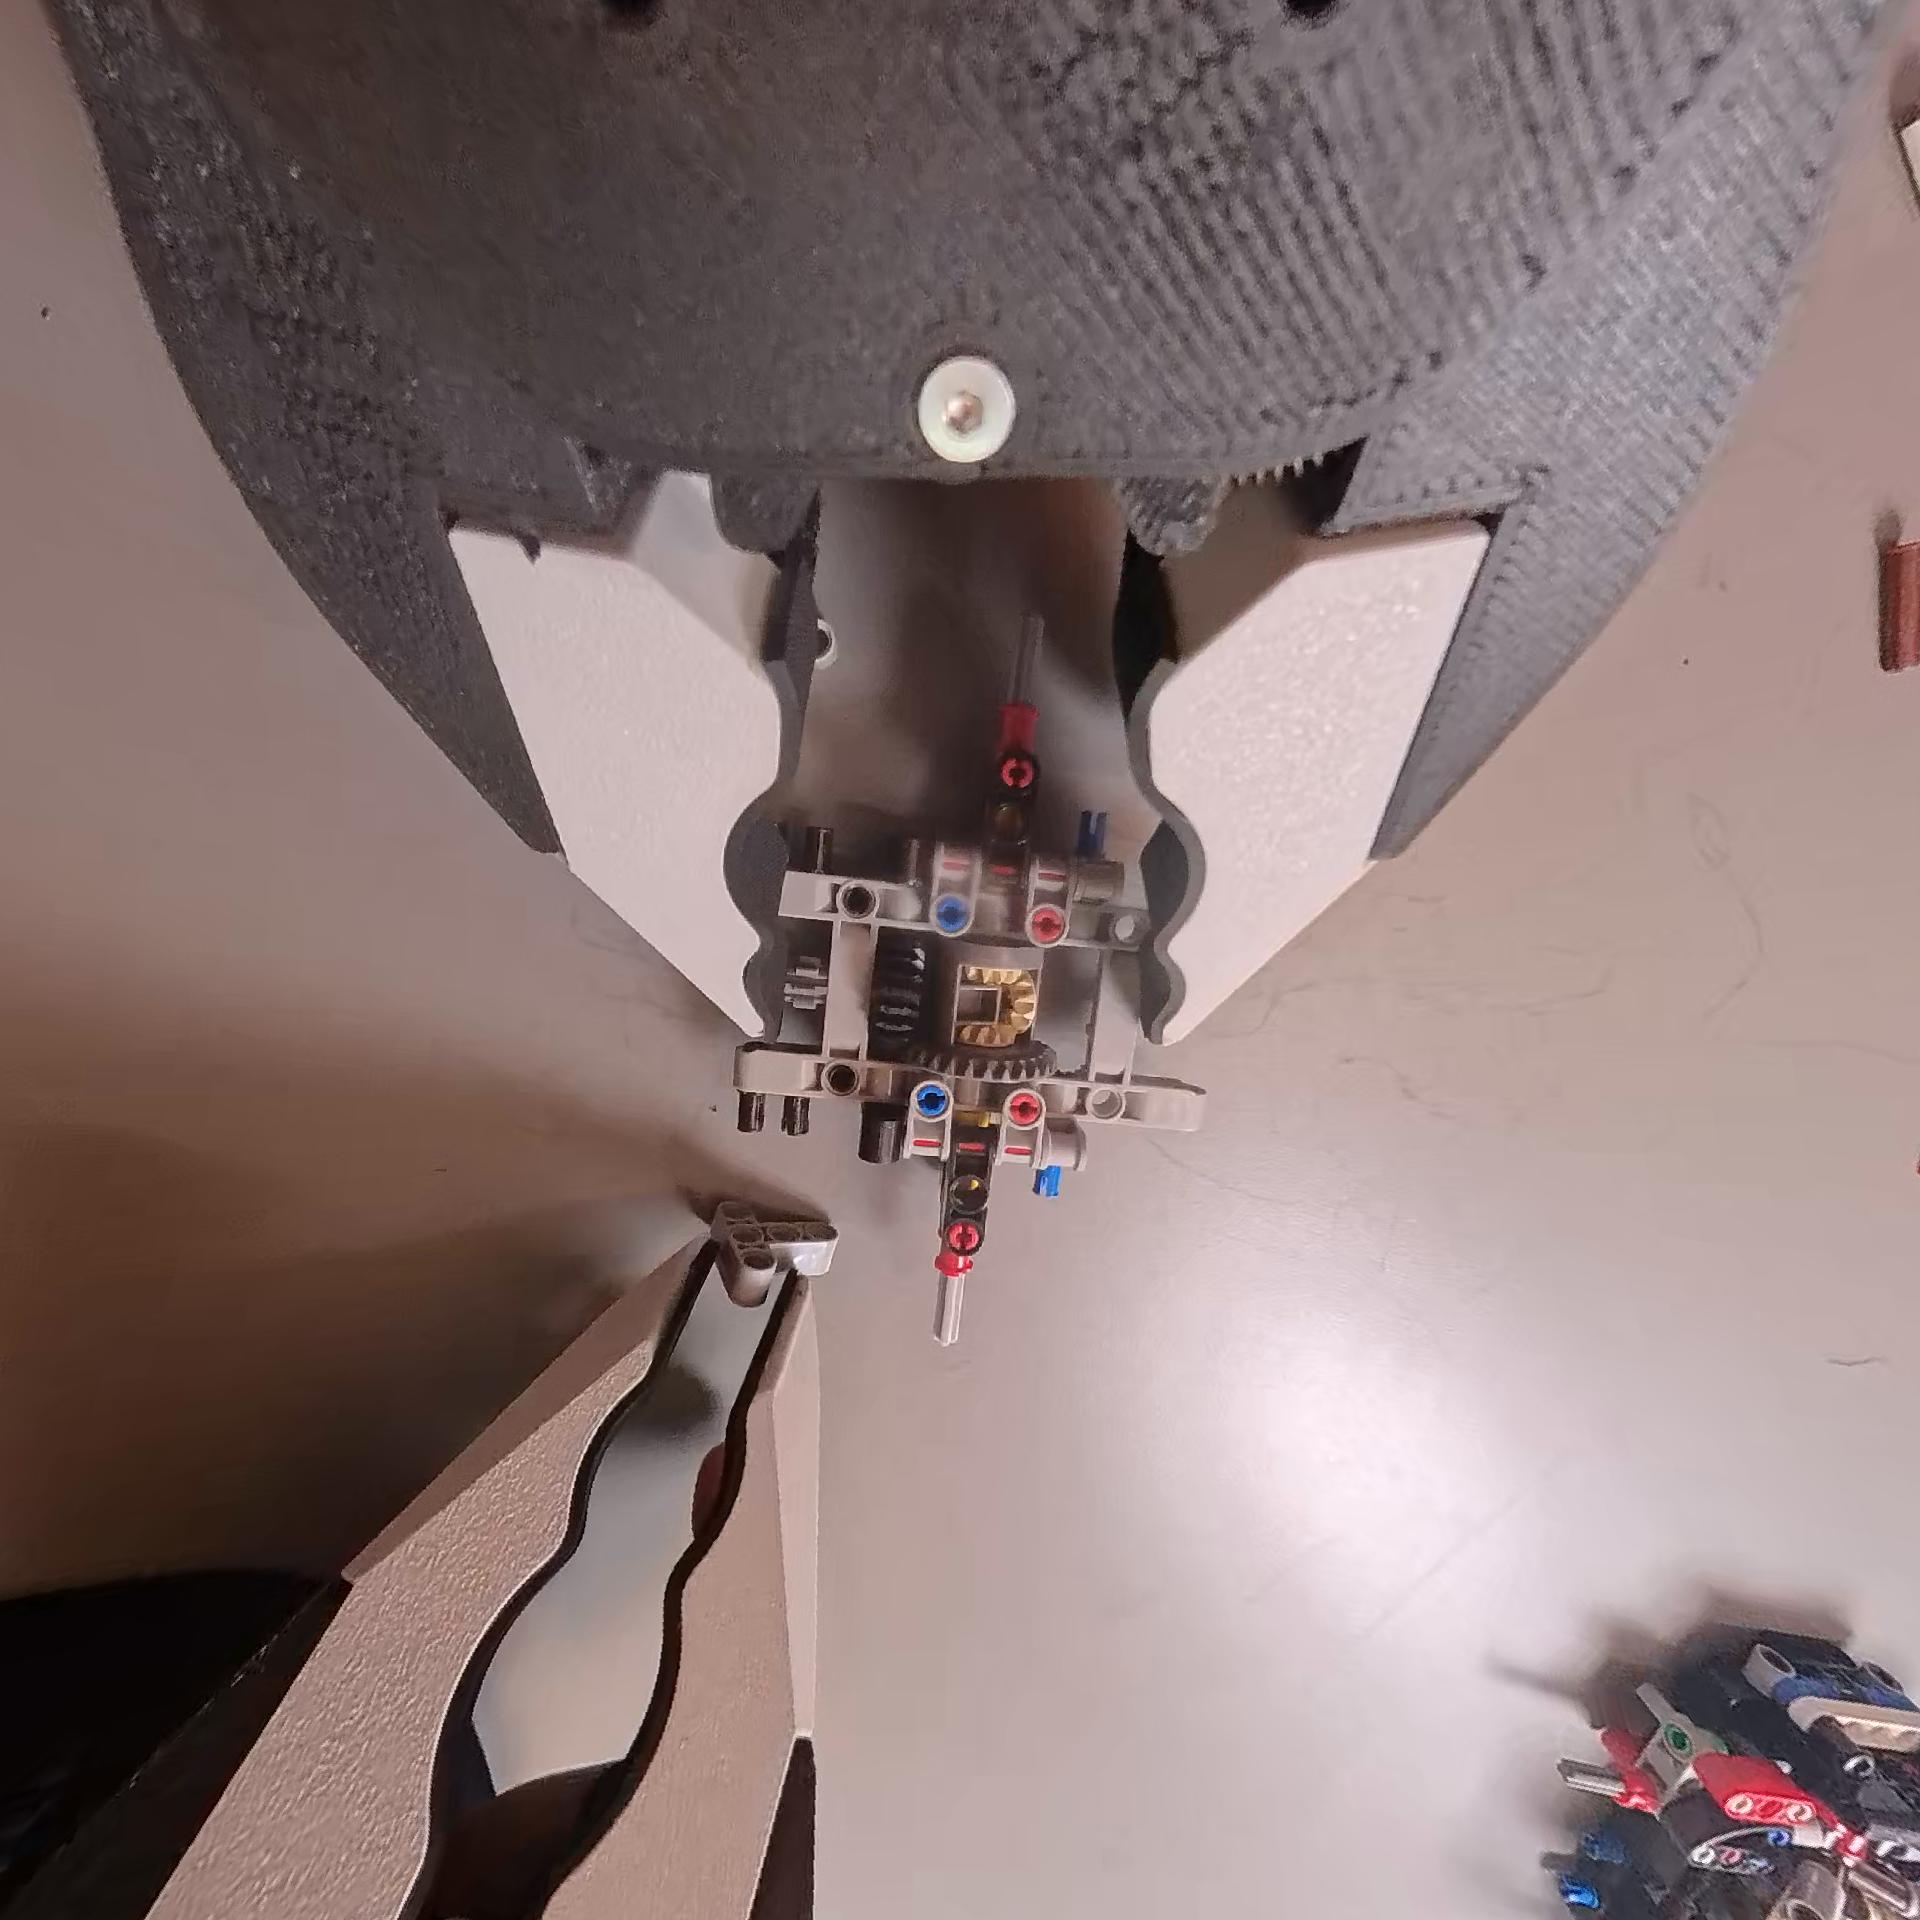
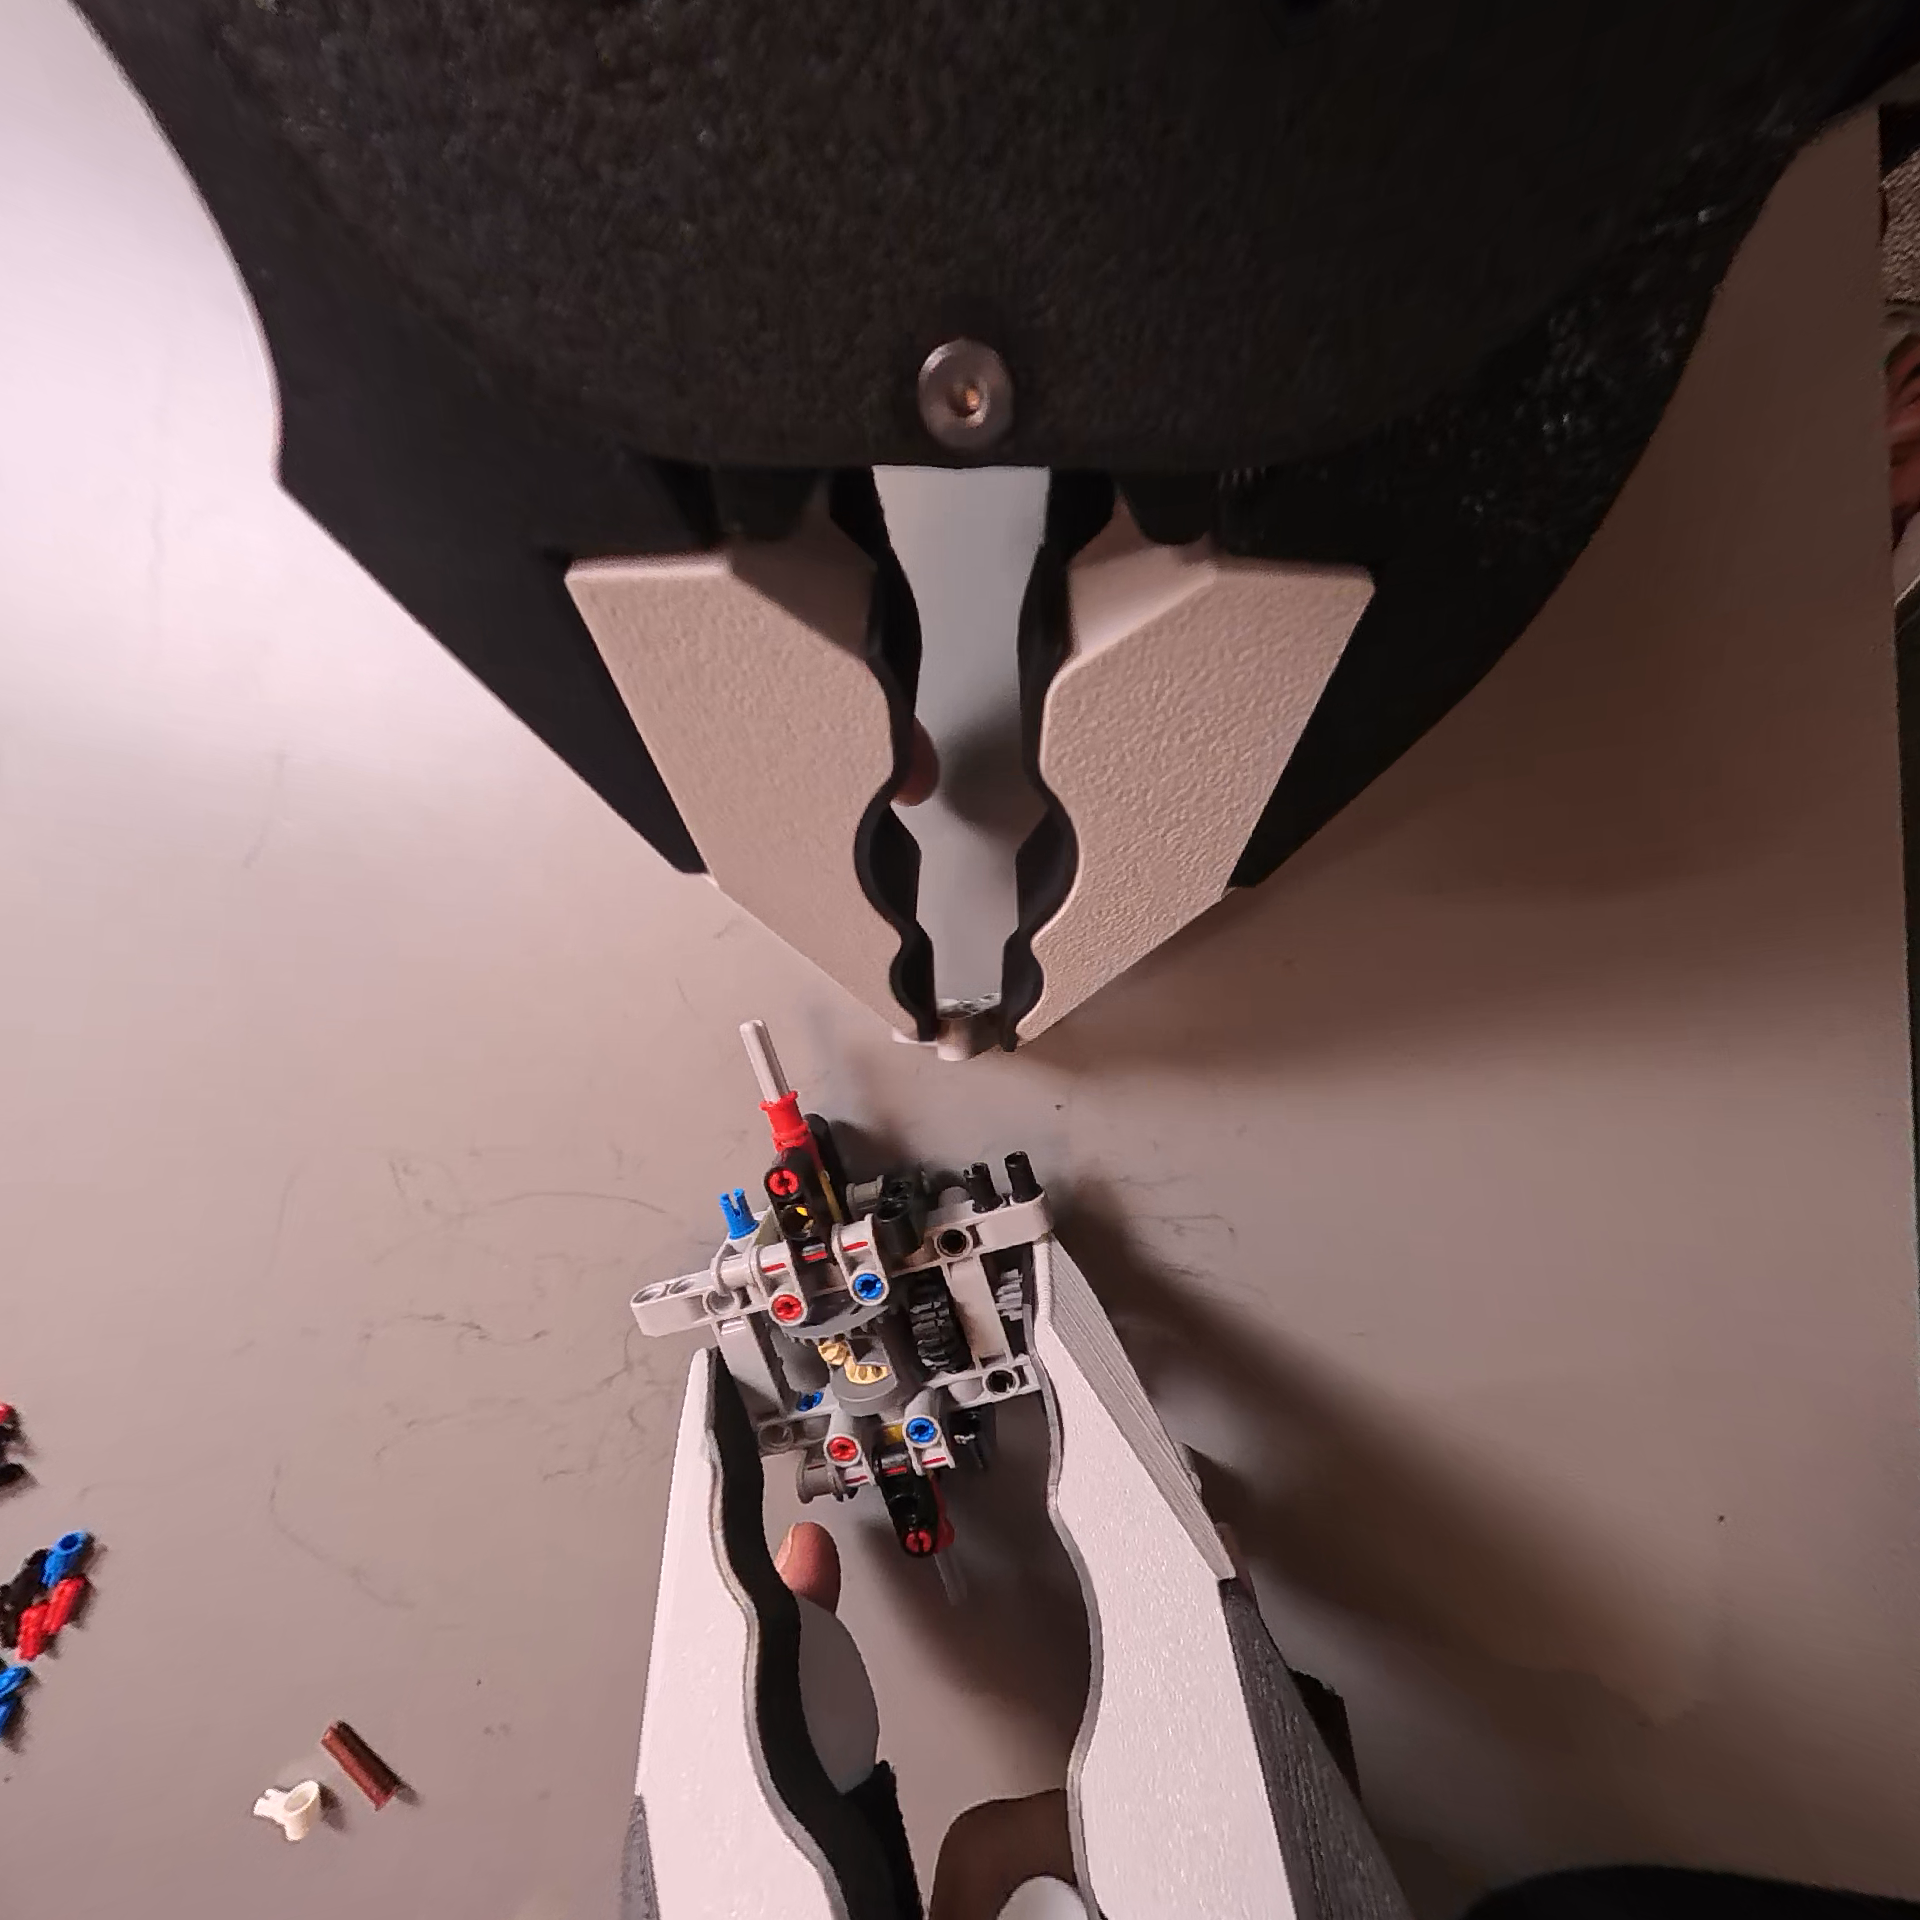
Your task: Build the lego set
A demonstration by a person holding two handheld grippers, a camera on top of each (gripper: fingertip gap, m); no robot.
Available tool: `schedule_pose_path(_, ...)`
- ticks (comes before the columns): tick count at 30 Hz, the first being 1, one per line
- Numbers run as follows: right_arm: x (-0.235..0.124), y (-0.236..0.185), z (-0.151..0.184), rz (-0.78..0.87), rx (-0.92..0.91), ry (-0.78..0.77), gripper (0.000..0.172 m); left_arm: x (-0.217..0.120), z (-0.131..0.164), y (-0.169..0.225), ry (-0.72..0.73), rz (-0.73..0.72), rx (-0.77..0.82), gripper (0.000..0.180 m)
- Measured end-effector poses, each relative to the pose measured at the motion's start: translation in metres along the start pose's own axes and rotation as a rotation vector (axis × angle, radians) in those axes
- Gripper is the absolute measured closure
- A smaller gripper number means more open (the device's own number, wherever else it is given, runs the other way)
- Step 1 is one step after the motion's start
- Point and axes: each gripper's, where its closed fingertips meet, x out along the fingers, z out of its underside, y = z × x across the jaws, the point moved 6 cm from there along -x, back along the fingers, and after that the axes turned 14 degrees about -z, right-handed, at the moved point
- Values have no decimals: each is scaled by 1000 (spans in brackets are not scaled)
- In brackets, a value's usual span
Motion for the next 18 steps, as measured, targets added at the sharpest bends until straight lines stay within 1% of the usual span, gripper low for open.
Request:
schedule_pose_path(1, 1, 0, -1, -3, -4, 6, 162, 0, 0, 0, 1, 0, -1, 113)
schedule_pose_path(5, 4, -2, -4, -7, -49, 2, 163, 0, 0, 0, 7, 8, -5, 113)
schedule_pose_path(9, 3, -6, -16, 12, -174, 22, 164, 1, -1, 2, 17, 24, -1, 113)
schedule_pose_path(11, 5, -7, -20, 11, -221, -3, 164, 1, -1, 3, 22, 32, 9, 113)
schedule_pose_path(15, 12, -9, -18, -3, -290, -33, 165, 0, -1, 5, 31, 49, 28, 114)
schedule_pose_path(18, 13, -9, -17, -3, -315, 3, 165, -1, 0, 5, 45, 64, 39, 114)
